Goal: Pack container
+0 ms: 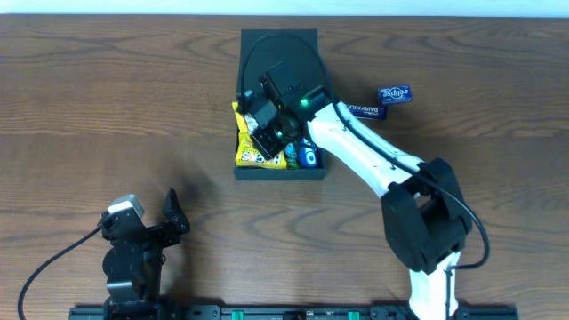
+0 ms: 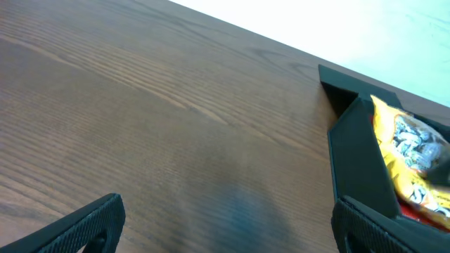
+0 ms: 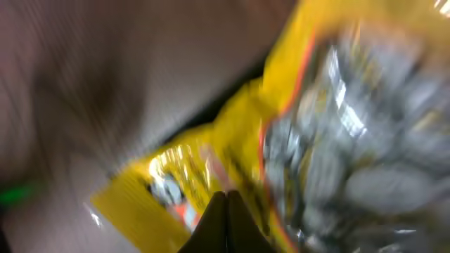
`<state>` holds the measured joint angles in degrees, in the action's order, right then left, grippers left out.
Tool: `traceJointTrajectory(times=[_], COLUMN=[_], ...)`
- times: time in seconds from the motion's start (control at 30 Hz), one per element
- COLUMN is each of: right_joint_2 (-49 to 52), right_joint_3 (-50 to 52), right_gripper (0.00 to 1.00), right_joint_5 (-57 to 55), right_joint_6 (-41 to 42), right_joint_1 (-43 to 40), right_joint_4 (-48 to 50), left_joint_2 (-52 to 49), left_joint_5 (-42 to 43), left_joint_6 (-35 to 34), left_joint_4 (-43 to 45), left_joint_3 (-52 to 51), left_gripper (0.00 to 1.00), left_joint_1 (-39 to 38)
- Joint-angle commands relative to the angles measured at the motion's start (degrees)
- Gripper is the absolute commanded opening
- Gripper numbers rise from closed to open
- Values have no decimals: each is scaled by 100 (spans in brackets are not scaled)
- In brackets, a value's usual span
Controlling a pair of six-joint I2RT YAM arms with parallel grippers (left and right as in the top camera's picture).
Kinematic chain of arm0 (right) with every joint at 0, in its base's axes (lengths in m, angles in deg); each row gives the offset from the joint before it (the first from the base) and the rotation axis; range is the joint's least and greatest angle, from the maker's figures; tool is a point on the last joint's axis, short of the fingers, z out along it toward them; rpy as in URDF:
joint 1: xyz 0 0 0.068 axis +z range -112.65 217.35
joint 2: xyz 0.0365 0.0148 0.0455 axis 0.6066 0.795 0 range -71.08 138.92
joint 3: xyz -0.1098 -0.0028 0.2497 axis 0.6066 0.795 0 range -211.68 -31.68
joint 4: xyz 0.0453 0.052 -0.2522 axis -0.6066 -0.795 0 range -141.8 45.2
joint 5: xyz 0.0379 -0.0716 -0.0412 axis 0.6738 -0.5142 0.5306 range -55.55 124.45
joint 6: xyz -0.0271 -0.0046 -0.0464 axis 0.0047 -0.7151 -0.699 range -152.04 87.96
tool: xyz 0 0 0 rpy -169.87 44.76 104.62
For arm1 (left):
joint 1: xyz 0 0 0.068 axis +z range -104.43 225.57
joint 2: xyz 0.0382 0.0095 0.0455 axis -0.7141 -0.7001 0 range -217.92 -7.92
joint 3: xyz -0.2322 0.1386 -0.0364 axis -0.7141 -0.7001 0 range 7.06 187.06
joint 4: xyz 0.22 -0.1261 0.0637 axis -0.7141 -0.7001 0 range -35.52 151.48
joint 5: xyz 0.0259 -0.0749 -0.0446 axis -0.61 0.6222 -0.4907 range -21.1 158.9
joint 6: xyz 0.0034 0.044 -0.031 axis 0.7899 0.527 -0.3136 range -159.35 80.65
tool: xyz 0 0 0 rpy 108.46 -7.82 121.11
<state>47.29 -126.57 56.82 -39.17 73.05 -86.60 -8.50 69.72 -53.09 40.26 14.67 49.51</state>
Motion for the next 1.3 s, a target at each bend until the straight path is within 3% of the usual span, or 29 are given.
traceJointTrajectory(times=[0.0,0.3,0.5,0.87,0.97,1.1,1.17,1.27], right_joint_2=[-278,393,802,-396,-614,-507,-433,-302], right_joint_3=[-177,-175,-175,-448,-448,-431,-417,-317], right_gripper=[1,1,1,1,1,1,2,1], right_joint_5=[-160,-715,-708,-885,-1961,-2090,-2098,-2887], right_joint_6=[-109,-105,13,249,658,1362,2133,4085], right_joint_1=[-127,-269,-269,-531,-1010,-1740,-2057,-2535], right_joint_4=[251,1082,1078,1019,632,149,-11,-184], left_joint_2=[33,33,33,33,33,33,33,33], left_joint_5=[-105,-105,-103,-105,-105,-105,-105,-103], left_joint_6=[-44,-44,-44,-44,-44,-44,-44,-44], left_joint_4=[-39,-39,-39,-39,-39,-39,-39,-39], left_joint_3=[-120,-120,-120,-120,-120,-120,-120,-120], left_gripper=[95,95,95,95,95,95,95,95], left_joint_1=[-22,-22,-22,-22,-22,-22,-22,-22])
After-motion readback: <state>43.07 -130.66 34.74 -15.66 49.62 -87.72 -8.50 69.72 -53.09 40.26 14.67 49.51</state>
